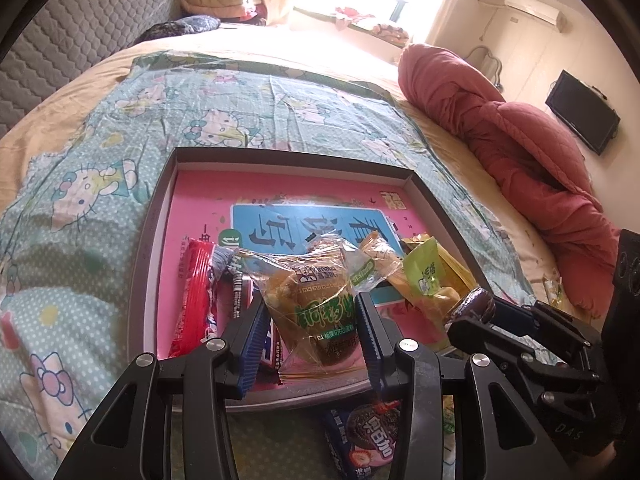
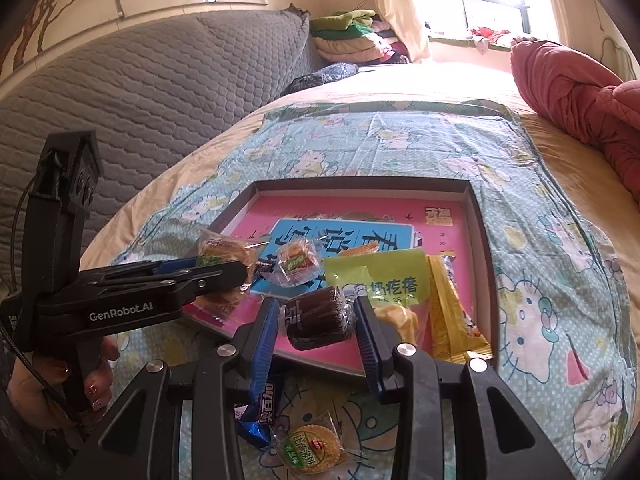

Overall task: Organize snacks
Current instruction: 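Carry the pastry bag over the pink box while the right carries the brown candy there, then lower the pastry bag into the box and open the left tool while the right releases the candy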

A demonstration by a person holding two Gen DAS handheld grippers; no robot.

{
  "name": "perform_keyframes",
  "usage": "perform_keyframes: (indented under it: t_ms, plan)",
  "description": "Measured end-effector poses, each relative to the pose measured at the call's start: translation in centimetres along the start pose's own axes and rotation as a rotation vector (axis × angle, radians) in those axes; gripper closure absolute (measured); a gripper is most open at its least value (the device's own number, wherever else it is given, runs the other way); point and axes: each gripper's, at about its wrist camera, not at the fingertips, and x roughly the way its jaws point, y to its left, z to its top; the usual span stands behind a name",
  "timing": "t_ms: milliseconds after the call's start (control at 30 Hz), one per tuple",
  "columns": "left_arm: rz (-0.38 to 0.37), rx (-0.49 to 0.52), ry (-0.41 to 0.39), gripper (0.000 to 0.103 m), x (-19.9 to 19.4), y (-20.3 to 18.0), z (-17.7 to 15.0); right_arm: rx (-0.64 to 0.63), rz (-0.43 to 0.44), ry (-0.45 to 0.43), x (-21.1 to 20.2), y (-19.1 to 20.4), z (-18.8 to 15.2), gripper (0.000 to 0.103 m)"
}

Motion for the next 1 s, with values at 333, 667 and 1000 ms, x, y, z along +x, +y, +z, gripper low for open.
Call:
perform_keyframes:
  t_ms: [333, 667, 1000]
  plan:
    - [-0.008, 0.019, 0.02, 0.058, 1.5, -0.4, 0.0, 0.011, -0.018, 0.043, 1.6, -0.4, -0.4, 0.064]
    - [-0.02, 0.025, 0.055, 0.059, 2.4, -0.5, -0.4, 0.027, 0.003, 0.092, 2.9, -0.7, -0.9, 0.064]
    - [-0.023, 0.027, 0.062, 0.059, 2.4, -0.7, -0.5, 0.031, -0.012, 0.113, 3.6, -0.8, -1.2, 0.063]
